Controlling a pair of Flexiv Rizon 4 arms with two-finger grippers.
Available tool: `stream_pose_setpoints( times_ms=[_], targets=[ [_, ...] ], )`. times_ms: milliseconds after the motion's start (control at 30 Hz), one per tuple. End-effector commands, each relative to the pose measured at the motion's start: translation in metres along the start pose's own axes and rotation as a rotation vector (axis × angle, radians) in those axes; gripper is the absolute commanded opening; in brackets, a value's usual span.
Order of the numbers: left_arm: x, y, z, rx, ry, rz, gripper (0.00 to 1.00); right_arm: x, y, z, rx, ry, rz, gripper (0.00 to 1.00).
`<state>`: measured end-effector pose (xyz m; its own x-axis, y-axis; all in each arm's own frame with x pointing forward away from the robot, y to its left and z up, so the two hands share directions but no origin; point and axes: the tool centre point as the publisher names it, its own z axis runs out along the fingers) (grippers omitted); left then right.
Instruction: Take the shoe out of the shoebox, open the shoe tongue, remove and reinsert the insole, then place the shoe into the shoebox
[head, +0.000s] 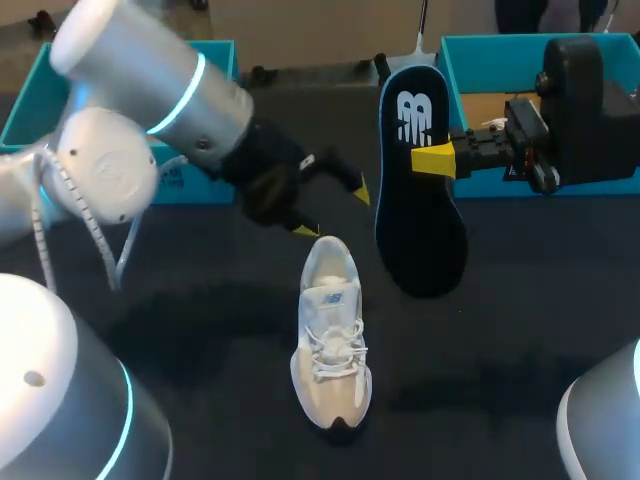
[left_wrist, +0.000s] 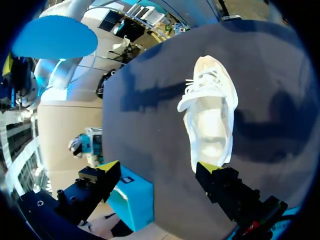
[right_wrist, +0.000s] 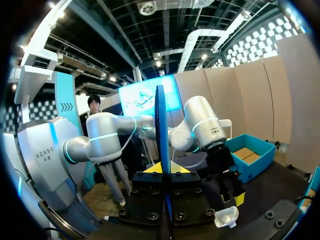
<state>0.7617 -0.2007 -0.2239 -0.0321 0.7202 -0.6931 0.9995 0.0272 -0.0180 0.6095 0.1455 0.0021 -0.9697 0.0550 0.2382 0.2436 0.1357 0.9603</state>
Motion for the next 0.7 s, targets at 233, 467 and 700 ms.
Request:
stream_pose_setpoints(
  times_ms=[233, 467, 700],
  targets=[
    [-0.017, 0.004, -0.024, -0.064, -0.419, 0.094, 1.00, -0.002, 0.000, 0.002, 0.001, 0.001, 0.001, 0.00],
    [-0.031, 0.003, -0.042, -0.108, -0.569, 0.141, 1.00, -0.002, 0.000, 0.002, 0.001, 0.001, 0.001, 0.00],
    [-0.045, 0.013, -0.056, -0.117, -0.661, 0.157, 1.00, -0.002, 0.000, 0.002, 0.001, 0.001, 0.001, 0.00]
  ],
)
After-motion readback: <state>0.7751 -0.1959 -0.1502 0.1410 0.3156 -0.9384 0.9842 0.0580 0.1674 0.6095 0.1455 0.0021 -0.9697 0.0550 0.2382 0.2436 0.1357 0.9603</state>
